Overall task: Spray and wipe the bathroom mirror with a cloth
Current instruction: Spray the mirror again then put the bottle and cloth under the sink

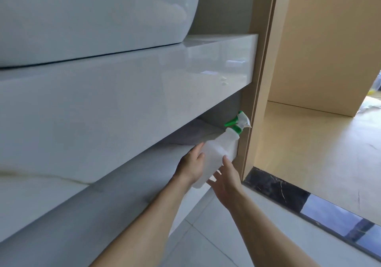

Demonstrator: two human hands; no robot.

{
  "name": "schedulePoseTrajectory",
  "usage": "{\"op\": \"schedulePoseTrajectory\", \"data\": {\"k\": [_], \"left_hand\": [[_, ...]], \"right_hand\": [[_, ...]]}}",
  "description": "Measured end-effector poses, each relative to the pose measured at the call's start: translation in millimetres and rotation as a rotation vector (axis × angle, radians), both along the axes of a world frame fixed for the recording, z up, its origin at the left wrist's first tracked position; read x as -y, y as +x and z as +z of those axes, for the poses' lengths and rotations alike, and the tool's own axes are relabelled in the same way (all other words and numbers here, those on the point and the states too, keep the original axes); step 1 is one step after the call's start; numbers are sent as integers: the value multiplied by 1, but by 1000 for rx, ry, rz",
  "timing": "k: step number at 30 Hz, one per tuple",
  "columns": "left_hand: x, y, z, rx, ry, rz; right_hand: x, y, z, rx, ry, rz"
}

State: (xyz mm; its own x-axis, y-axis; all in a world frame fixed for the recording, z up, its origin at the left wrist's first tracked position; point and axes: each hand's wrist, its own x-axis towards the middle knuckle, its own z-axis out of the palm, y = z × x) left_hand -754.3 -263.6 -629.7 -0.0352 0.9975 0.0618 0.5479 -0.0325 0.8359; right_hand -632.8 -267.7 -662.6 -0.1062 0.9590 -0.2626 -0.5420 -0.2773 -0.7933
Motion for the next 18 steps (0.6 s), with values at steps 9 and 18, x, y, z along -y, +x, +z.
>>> {"op": "schedulePoseTrajectory", "data": {"k": [9, 18], "left_hand": [[-12, -67, -28, 44, 52, 118], [-3, -100, -48, 267, 105, 224]], "right_hand": [[-32, -63, -15, 97, 105, 117], [-48, -93, -12, 246, 357, 315]]}}
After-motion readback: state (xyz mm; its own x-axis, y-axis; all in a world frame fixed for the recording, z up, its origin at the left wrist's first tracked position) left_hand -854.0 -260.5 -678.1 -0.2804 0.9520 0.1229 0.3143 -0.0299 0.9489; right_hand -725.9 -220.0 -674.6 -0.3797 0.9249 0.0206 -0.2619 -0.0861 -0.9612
